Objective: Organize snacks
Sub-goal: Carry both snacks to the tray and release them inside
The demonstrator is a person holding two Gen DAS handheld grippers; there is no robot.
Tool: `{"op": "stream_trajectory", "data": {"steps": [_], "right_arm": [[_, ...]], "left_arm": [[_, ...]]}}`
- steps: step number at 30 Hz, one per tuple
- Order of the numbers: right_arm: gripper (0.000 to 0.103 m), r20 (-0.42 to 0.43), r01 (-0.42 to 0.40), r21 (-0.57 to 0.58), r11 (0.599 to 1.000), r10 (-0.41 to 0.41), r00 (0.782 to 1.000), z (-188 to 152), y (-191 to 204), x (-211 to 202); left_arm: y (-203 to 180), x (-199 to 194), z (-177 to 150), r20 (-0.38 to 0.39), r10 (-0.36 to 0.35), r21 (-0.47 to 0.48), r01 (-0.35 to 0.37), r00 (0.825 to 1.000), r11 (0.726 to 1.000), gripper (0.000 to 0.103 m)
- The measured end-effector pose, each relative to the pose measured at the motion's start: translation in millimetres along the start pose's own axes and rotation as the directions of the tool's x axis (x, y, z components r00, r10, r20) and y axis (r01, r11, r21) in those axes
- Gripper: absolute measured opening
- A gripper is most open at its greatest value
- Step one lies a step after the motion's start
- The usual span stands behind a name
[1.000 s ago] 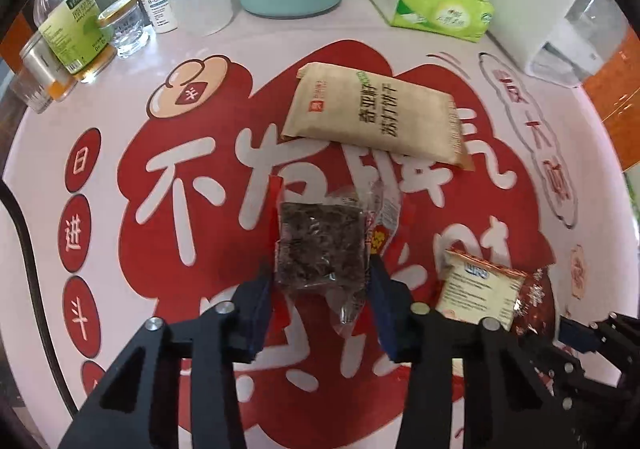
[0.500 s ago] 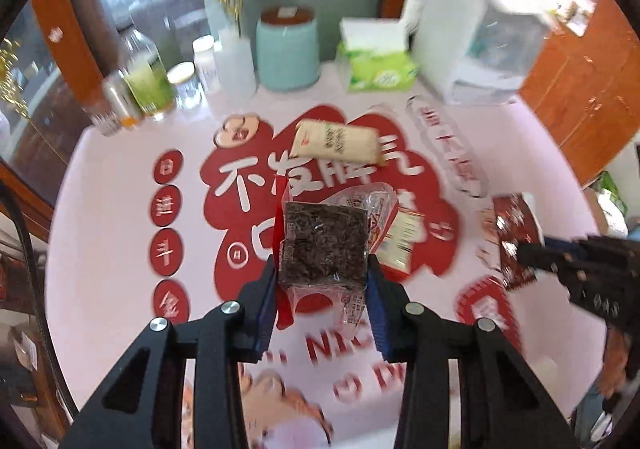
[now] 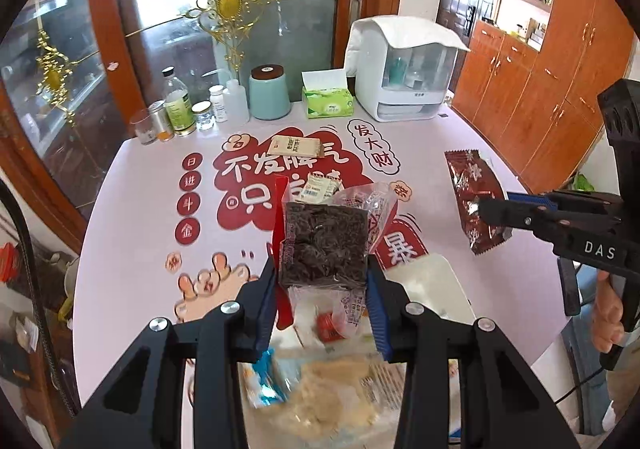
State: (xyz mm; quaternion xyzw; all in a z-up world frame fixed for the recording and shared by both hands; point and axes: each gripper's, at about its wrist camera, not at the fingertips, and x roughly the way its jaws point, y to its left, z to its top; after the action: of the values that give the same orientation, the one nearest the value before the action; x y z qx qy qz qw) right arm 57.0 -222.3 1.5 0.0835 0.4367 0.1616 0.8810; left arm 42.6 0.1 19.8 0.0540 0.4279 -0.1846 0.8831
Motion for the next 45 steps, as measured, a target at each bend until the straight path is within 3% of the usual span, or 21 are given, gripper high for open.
{"op": "stream_trajectory", "data": {"steps": [4, 9, 22, 23, 25, 27, 28, 29, 31, 45], "right_arm": [[0.016, -0.006, -0.024, -0.013, 1.000, 0.024, 1.000, -28.6, 10.0, -16.2], [0.016, -0.017, -0.054, -0.026, 0.998, 0.054, 0.998, -52.9, 21.8, -26.6], [0.017, -0.096, -0.050, -0.072, 0.996, 0.043, 0.994, -87.8, 41.0, -10.6], [0.018, -0.107, -0.055, -0.064, 0.996, 0.048, 0.993, -88.9, 40.4, -7.1], [0.020, -0.125, -0.051, -0.052, 0.997, 0.044, 0.991, -89.4, 39.1, -0.6], [0.025, -0.124, -0.022, -0.046, 0.999, 0.016, 0.992, -89.4, 36.9, 3.7], [0.032, -0.119, -0.007, -0.037, 0.999, 0.002, 0.993, -89.7, 35.0, 4.3], [0.039, -0.116, -0.003, -0.032, 0.999, -0.001, 0.993, -90.3, 34.0, 4.2], [0.044, -0.102, -0.002, -0.022, 1.000, 0.000, 0.995, -91.3, 31.2, 1.8], [0.044, -0.099, 0.013, -0.037, 0.999, -0.016, 0.995, -96.0, 27.9, 2.2]], "left_arm": [[-10.7, -14.5, -27.6, 0.013, 0.009, -0.035, -0.009, 1.000, 0.999, 0.038], [-28.1, -16.7, -54.6, 0.006, 0.065, -0.008, -0.065, 0.998, 0.998, 0.038], [-33.3, 2.2, -87.6, -0.070, 0.121, -0.038, -0.123, 0.990, 0.992, 0.040], [-33.1, 4.7, -89.1, -0.079, 0.123, -0.043, -0.126, 0.989, 0.991, 0.042], [-32.8, 9.3, -92.2, -0.097, 0.133, -0.051, -0.139, 0.986, 0.989, 0.058], [-32.5, 10.5, -94.9, -0.097, 0.151, -0.063, -0.157, 0.984, 0.985, 0.087], [-32.0, 9.5, -96.0, -0.091, 0.156, -0.068, -0.162, 0.984, 0.984, 0.090], [-31.9, 8.6, -96.6, -0.086, 0.158, -0.072, -0.164, 0.984, 0.984, 0.091], [-32.2, 9.6, -96.9, -0.090, 0.164, -0.072, -0.171, 0.982, 0.983, 0.091], [-31.6, 20.5, -92.3, -0.108, 0.154, -0.090, -0.164, 0.982, 0.982, 0.091]]}}
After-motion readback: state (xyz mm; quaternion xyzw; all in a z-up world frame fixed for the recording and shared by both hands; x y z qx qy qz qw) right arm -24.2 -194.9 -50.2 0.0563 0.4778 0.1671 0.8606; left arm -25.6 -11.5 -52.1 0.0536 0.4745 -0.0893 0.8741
